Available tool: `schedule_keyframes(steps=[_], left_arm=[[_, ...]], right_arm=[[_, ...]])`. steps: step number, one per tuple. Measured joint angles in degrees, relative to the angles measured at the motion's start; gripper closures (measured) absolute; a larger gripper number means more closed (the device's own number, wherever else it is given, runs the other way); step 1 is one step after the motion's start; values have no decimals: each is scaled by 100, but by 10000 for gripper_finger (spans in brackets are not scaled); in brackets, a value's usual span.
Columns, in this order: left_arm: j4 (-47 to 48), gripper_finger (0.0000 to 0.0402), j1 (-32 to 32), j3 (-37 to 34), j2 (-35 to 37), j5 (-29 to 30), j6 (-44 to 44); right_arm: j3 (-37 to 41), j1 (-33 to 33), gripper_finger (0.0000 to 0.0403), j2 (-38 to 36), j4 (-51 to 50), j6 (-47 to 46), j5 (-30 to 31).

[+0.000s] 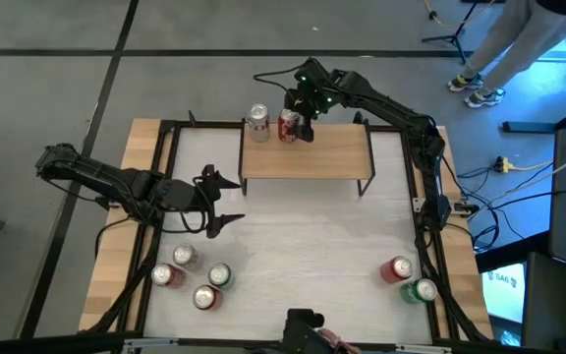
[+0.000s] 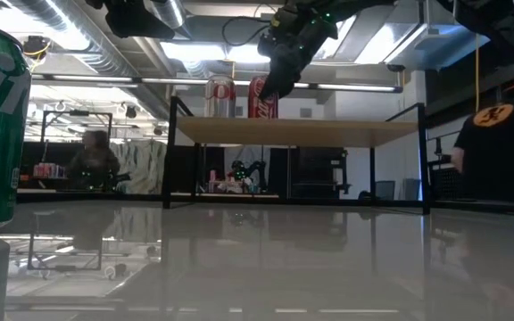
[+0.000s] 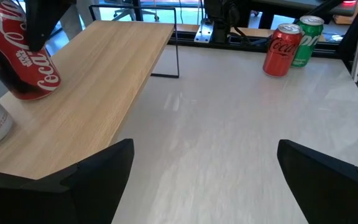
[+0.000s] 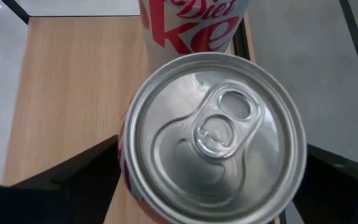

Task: Place canned beverage on shelf
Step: Put the top red-white soda can on the shelf

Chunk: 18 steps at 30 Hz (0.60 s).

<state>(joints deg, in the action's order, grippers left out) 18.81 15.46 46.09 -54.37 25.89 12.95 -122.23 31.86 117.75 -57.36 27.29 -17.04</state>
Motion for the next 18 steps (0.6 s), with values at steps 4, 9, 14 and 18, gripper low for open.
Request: schedule_keyframes(steps=[4, 9, 14, 18], left_arm=[[0, 14, 0, 0, 0, 0, 0], [0, 14, 0, 0, 0, 0, 0], [-2, 14, 0, 0, 0, 0, 0], [-2, 14, 0, 0, 0, 0, 0]], right_arm=[[0, 0, 11, 0, -8, 2, 0], [0, 0, 17, -11, -19, 7, 47], [-249, 0, 17, -51, -235, 15, 304], [-641, 0, 17, -52, -630, 15, 306]])
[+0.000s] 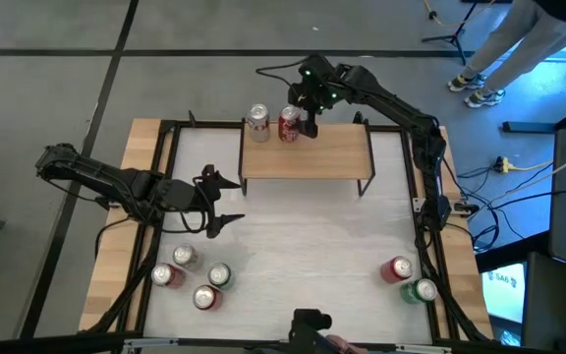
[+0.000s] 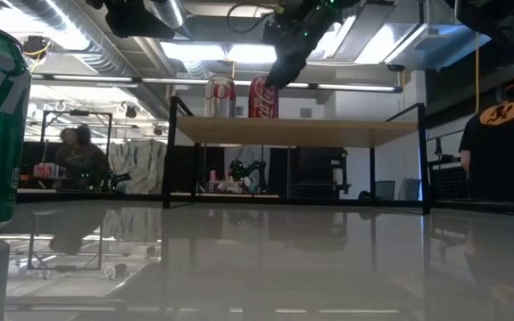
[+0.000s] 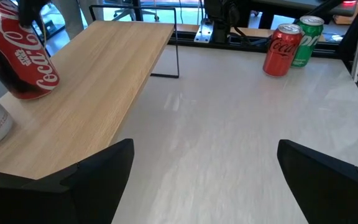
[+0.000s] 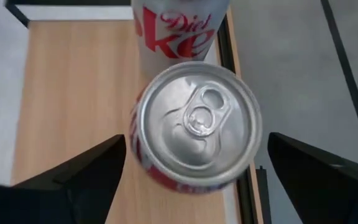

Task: Place canned beverage on shelf
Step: Put the top red-white soda can on the shelf, then put the left green soda can on the shelf

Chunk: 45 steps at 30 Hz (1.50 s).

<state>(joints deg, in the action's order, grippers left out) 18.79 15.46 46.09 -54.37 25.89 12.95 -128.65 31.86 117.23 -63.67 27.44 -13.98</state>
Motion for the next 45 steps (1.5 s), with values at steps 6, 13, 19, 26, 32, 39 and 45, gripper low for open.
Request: schedule_keyframes(steps=[6, 13, 19, 26, 32, 39, 45], left_arm=[[0, 14, 0, 0, 0, 0, 0], [0, 14, 0, 0, 0, 0, 0], [0, 14, 0, 0, 0, 0, 0], [-153, 14, 0, 0, 0, -4, 263], [-613, 14, 5, 0, -2, -589, 946], [-1510, 14, 228, 0, -466, -761, 1196], [-1790, 21, 516, 155, -1005, -688, 1200]], right_arm=[[-641, 0, 17, -15, -991, 4, -4], [-559, -11, 17, -447, -1862, 1, -161], [-559, -346, 17, -803, -2364, -102, -205], [-555, -1235, 17, -1116, -2637, -325, -216], [-554, -2056, 17, -1369, -2637, -454, -212], [-422, -2607, 17, -1686, -2617, -468, -205], [1011, -2675, 17, -2518, -2388, -671, -208]])
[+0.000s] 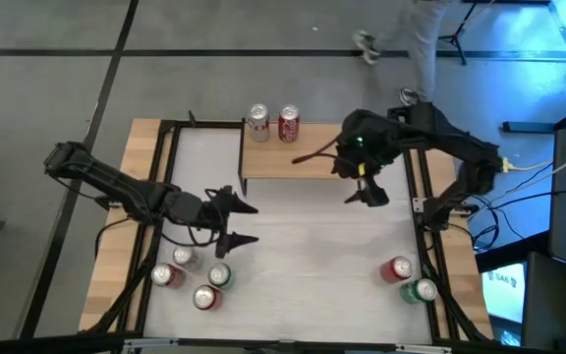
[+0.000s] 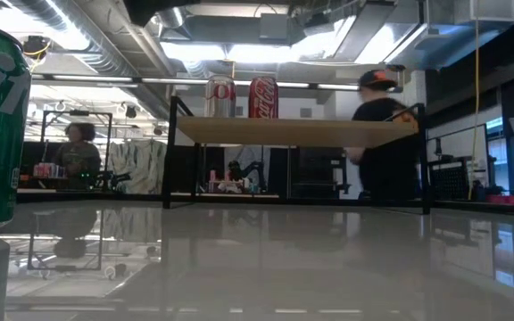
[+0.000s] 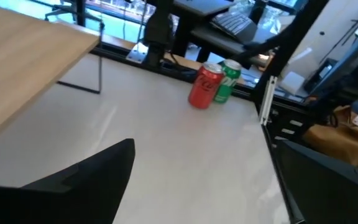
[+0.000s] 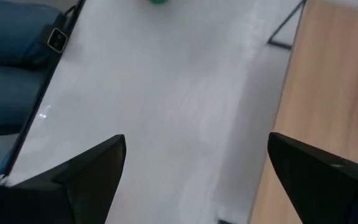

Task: Place canned beverage on shelf
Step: Put the left green soda can on the shelf

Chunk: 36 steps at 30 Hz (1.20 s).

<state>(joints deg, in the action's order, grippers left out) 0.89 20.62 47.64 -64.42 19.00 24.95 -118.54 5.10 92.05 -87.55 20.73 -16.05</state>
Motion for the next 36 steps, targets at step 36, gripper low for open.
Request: schedule_keyframes(steps=[36], left_arm=[[5641, 25, 1442, 2682, -1601, -1092, 4077]], right_arm=[[5836, -820, 17, -1773, 6297, -1633, -1217]])
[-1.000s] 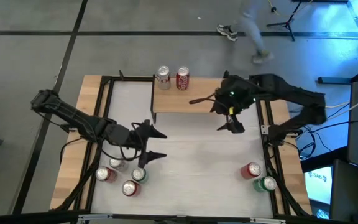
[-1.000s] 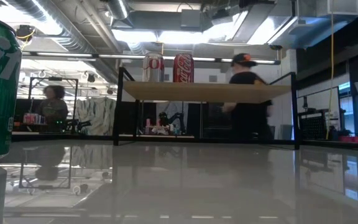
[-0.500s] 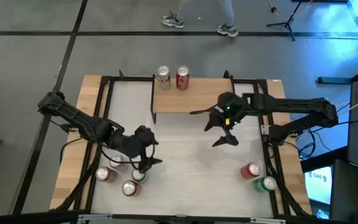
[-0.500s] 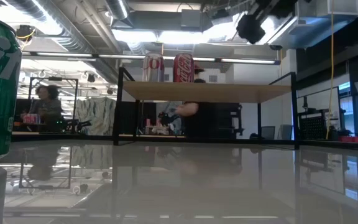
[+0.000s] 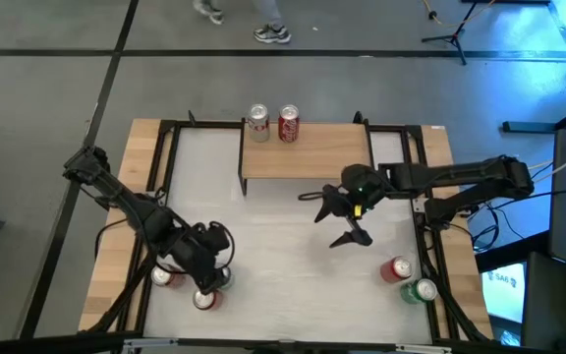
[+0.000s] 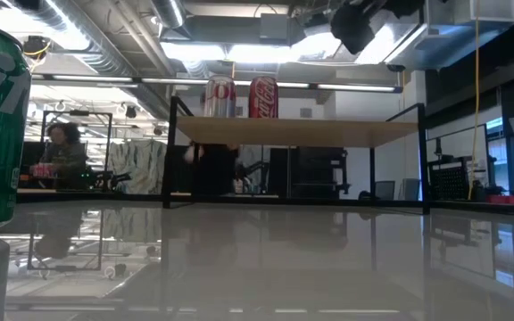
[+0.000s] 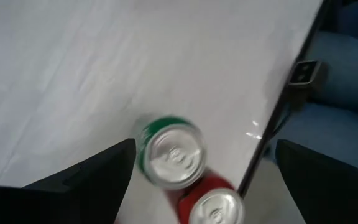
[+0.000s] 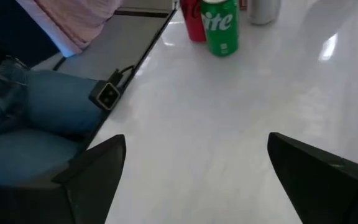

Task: Place canned beverage on shelf
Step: Put the left green soda can on the shelf

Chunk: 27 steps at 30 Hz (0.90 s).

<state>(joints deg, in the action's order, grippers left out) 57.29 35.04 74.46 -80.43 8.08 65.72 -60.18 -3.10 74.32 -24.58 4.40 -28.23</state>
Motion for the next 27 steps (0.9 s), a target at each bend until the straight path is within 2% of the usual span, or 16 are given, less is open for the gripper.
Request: schedule_keyframes(steps=[5, 9, 17, 27], left_arm=[[121, 25, 137, -41, -65, 29, 96], [125, 25, 239, -50, -298, 41, -11], [338, 25, 265, -55, -817, 35, -29], [394, 25, 265, -57, -897, 253, -38]], right_arm=[[0, -227, 17, 0, 82, 0, 604], [0, -307, 17, 0, 85, 1, 842], [0, -303, 17, 0, 90, 0, 859], [0, -299, 17, 0, 85, -9, 857]])
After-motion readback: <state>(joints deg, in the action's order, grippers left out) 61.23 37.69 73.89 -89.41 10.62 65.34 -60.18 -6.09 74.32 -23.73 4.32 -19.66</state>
